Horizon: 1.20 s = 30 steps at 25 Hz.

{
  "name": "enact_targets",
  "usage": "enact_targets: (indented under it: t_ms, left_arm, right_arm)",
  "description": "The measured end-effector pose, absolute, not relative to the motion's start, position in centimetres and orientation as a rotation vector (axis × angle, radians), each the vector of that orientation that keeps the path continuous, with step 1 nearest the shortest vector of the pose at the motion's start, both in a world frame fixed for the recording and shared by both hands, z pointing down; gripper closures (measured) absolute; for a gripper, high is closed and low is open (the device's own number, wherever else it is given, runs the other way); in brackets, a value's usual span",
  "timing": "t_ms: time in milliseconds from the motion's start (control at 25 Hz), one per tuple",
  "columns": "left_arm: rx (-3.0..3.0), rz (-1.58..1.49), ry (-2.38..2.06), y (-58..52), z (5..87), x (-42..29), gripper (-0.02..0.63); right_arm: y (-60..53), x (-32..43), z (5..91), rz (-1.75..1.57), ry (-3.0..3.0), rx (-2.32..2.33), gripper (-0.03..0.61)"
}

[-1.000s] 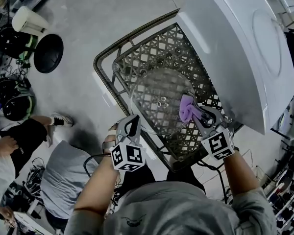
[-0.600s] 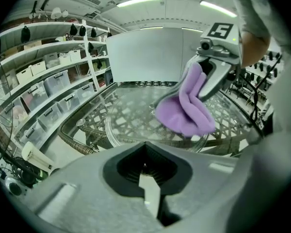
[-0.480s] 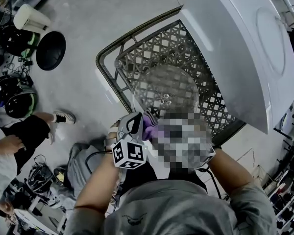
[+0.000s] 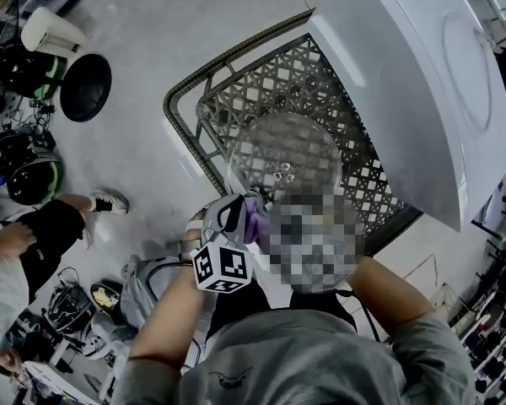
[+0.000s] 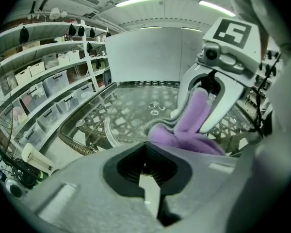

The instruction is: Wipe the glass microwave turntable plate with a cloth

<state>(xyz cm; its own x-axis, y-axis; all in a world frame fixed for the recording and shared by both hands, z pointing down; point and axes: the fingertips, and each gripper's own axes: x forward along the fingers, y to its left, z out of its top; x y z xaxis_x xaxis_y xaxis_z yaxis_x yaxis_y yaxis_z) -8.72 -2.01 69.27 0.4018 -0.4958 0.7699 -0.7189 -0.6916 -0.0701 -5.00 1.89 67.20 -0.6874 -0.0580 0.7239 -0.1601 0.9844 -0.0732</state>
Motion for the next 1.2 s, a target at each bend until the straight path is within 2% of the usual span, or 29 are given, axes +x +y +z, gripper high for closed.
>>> enact_targets:
  t_ms: [440,680,880,1200]
  left_arm:
    - [2.391,1.170,-1.059,-2.0,69.2,-8.8,0.615]
    - [2.388,1.175,-1.055,-2.0,69.2,-8.7,0.615]
    - [2.383,1.169,-1.055,-2.0,69.1,-8.7,0.615]
    - [2.388,1.164,-1.057,-2.0,69.2,-8.7,0.615]
  right_arm:
    - [-1.4,6.6,66.6,0.187,-2.131,0.348,0.469]
    - [-2.4,9.7,66.4,0.186,-2.074,0.408,0.469]
    - [-2.2,8.2,65.3,0.185,-2.146,0.411,0.469]
    - [3.8,-2.7,64.8,0.166,-2.373,0.120,0.469]
